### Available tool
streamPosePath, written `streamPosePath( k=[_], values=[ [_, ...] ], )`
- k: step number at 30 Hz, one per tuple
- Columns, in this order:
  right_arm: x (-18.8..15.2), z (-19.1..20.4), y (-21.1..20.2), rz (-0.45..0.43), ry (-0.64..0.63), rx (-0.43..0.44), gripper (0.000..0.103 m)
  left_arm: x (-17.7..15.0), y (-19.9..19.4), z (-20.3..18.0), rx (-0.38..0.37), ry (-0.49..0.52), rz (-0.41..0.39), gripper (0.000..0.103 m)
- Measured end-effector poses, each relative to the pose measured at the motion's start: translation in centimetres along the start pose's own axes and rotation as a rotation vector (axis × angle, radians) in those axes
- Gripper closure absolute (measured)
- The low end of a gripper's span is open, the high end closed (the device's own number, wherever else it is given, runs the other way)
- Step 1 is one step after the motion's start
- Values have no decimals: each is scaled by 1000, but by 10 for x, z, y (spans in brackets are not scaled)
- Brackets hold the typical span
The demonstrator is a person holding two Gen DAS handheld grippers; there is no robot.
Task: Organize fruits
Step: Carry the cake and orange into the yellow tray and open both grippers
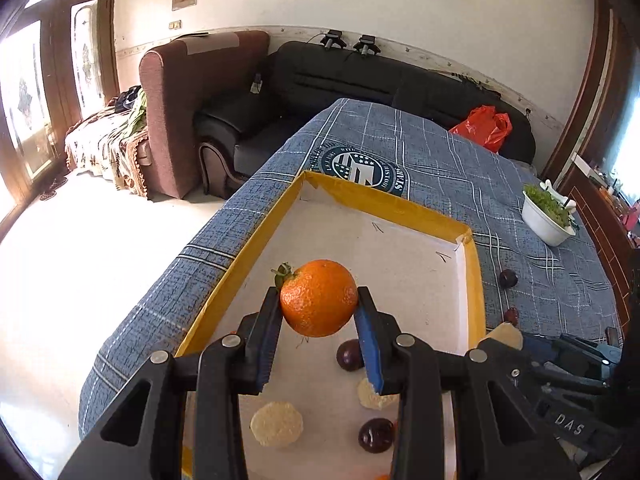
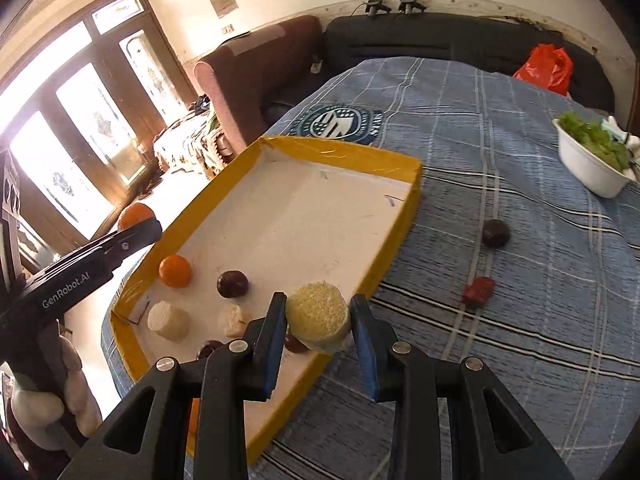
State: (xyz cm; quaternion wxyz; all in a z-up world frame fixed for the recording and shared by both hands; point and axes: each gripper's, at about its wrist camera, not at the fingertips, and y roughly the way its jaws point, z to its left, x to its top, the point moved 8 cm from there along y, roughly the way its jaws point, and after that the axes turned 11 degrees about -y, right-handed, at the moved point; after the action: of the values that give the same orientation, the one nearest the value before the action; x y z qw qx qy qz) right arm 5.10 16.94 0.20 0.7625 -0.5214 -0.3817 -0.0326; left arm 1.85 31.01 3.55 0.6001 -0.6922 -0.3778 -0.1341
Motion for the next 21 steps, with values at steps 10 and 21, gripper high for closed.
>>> streamPosePath(
  k=[10,21],
  values=[
    [7,36,43,48,-100,-10,67,-15,43,17,56,-12,108,68],
    [7,41,35,20,-94,-5,55,-4,1,14,69,-1,17,35]
  ],
)
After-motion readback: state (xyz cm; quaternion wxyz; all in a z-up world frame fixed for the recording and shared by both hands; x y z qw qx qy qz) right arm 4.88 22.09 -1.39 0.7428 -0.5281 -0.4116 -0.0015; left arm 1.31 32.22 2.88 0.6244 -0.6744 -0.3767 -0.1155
